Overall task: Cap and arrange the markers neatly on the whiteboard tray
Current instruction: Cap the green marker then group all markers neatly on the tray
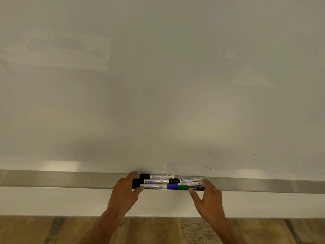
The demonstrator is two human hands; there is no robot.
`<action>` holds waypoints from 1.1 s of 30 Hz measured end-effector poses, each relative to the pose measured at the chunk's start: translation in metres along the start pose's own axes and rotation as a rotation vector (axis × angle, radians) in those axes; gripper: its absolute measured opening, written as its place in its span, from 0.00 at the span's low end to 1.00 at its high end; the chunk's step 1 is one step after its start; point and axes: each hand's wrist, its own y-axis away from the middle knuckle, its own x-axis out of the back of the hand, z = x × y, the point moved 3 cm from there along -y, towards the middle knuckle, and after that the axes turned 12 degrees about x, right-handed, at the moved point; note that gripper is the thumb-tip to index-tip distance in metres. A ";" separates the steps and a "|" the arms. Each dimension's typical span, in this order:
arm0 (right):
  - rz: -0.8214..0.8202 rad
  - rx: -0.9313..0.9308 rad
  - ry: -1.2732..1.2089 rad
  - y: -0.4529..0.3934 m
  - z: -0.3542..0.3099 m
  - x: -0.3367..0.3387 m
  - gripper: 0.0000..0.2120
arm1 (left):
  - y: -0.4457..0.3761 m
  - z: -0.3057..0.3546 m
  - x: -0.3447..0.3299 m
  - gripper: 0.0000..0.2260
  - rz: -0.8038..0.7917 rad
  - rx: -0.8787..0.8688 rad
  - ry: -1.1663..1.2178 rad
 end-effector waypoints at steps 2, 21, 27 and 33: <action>-0.011 0.018 -0.021 -0.001 -0.006 -0.003 0.31 | 0.000 0.003 0.000 0.25 -0.005 -0.019 0.030; -0.219 0.338 0.401 0.009 -0.010 -0.001 0.31 | 0.015 0.016 -0.004 0.20 0.065 -0.406 -0.318; -0.243 0.249 0.457 0.011 0.006 0.006 0.34 | 0.019 0.013 -0.004 0.36 0.017 -0.367 -0.415; -0.178 0.175 0.383 0.015 0.015 0.000 0.38 | 0.026 0.011 -0.010 0.33 0.059 -0.278 -0.443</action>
